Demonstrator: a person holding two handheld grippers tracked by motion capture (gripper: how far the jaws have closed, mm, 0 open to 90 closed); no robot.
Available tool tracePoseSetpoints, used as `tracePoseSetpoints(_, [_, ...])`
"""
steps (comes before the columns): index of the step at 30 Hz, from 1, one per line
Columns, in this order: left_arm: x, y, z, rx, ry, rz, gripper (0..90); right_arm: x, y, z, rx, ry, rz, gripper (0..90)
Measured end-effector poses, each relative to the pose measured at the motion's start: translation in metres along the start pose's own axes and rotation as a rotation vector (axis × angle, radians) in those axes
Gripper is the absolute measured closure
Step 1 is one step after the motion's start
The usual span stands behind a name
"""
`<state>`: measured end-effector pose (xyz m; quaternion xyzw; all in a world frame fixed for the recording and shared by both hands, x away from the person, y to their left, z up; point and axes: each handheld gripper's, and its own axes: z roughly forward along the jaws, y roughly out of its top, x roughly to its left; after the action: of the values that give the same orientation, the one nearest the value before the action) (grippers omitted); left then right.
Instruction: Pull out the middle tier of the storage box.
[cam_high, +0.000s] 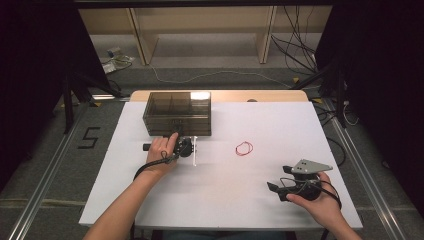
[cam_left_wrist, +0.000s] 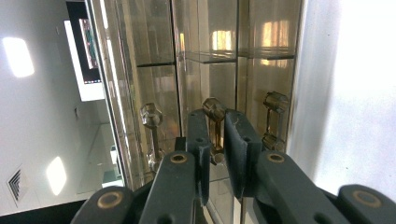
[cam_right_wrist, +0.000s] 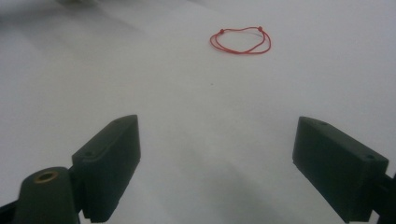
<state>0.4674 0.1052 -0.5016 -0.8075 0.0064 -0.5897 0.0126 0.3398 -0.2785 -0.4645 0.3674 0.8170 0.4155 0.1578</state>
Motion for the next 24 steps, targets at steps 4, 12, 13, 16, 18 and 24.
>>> tracePoseSetpoints(4, [0.000, 0.000, -0.002, 0.002, 0.000, 0.000, 80.7, 0.000, 0.000, 0.000, 0.000, 0.000, -0.001, 15.8])
tracePoseSetpoints(12, [-0.002, 0.000, -0.008, -0.006, -0.004, 0.002, 80.7, 0.000, 0.000, 0.000, 0.002, 0.001, 0.000, 15.8])
tracePoseSetpoints(13, [-0.002, 0.000, -0.009, -0.001, -0.006, 0.008, 80.7, 0.000, 0.000, 0.000, 0.002, 0.001, 0.000, 15.8])
tracePoseSetpoints(16, [-0.003, -0.001, -0.010, -0.004, -0.009, 0.007, 80.6, 0.001, 0.000, 0.000, -0.003, 0.002, -0.002, 15.8])
tracePoseSetpoints(18, [-0.003, 0.000, -0.011, -0.005, -0.008, 0.004, 80.6, 0.001, 0.000, 0.000, -0.002, 0.001, -0.001, 15.8])
tracePoseSetpoints(24, [-0.004, 0.001, -0.016, 0.003, -0.023, 0.004, 80.5, 0.001, 0.000, 0.000, -0.002, 0.002, -0.001, 15.8])
